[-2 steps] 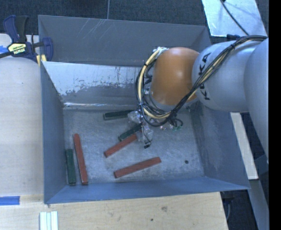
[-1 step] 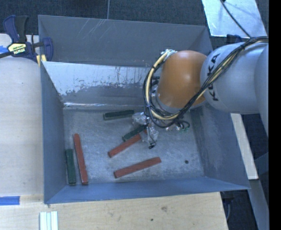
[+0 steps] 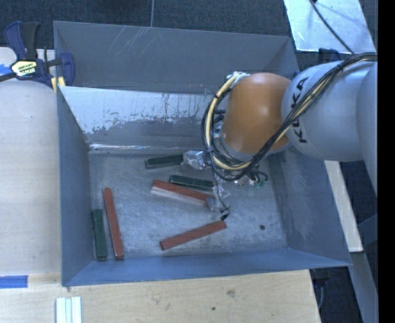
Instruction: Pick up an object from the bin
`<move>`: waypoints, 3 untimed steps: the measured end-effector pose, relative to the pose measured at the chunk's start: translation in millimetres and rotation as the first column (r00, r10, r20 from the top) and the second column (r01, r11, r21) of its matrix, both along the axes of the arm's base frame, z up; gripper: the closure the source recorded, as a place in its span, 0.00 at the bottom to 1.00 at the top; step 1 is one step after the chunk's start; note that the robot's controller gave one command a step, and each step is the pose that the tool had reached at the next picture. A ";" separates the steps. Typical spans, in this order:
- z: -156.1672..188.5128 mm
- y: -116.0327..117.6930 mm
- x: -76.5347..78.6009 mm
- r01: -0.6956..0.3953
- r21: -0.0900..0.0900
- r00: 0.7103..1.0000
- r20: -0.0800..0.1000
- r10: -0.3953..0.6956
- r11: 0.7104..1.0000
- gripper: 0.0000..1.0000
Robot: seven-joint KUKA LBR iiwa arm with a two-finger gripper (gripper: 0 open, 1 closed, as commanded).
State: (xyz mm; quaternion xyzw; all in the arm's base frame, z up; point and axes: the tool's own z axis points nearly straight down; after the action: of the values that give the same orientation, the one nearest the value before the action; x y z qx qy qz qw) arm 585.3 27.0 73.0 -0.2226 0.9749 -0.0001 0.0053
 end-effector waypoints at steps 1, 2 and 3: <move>2.7 -2.7 0.0 0.002 -0.005 1.000 -0.005 -0.002 1.000 1.00; -0.1 -1.2 0.0 0.003 -0.001 1.000 0.000 -0.003 1.000 0.00; -0.4 31.0 9.2 0.327 0.000 0.945 -0.003 -0.327 0.945 0.00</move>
Offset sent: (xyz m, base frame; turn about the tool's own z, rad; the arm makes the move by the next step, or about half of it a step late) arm 0.0000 0.0000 0.0000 0.0000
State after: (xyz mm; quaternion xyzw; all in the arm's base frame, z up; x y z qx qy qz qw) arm 594.4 57.9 72.6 -0.0581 0.9983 -0.0004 0.0036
